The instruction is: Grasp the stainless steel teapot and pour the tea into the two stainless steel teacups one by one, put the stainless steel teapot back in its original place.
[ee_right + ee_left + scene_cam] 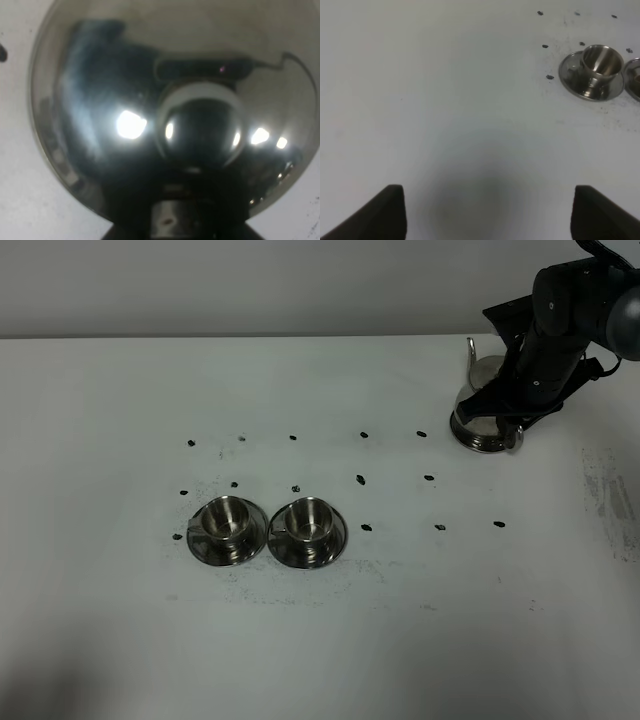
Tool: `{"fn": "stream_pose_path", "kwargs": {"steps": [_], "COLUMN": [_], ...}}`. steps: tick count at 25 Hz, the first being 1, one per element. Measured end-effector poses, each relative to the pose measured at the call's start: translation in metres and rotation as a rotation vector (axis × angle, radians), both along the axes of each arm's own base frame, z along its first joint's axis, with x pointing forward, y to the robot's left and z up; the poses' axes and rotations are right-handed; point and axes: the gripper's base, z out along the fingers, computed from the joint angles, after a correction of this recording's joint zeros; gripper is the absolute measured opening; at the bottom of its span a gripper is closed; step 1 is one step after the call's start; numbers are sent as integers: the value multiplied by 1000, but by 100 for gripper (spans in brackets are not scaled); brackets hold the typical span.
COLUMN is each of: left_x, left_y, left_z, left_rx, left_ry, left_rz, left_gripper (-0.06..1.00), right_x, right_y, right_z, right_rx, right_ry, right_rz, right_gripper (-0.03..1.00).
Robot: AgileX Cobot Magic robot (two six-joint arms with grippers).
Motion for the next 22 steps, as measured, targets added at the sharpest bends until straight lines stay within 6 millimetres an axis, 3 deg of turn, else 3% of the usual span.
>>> {"fn": "stream_pose_path", "kwargs": {"steps": [6, 12, 15, 19, 22], "left_x": [0, 0, 0, 0, 0], "left_y": [0, 0, 0, 0, 0], "left_z": [0, 0, 0, 0, 0], "left_rx": [0, 0, 0, 0, 0], "left_ry": [0, 0, 0, 0, 0], "left_rz": [0, 0, 0, 0, 0], "left_gripper": [65, 65, 65, 65, 65], "right_x": [-1, -8, -11, -18, -35], "right_y": [0, -1, -2, 13, 40], "right_z": [7, 47, 57, 57, 62], "right_rx": [2, 25, 29, 14, 19], "right_ry": [-13, -78, -95, -64, -73], "right_rz": [8, 15, 15, 66, 150], "right_gripper": [18, 18, 18, 18, 18]}}
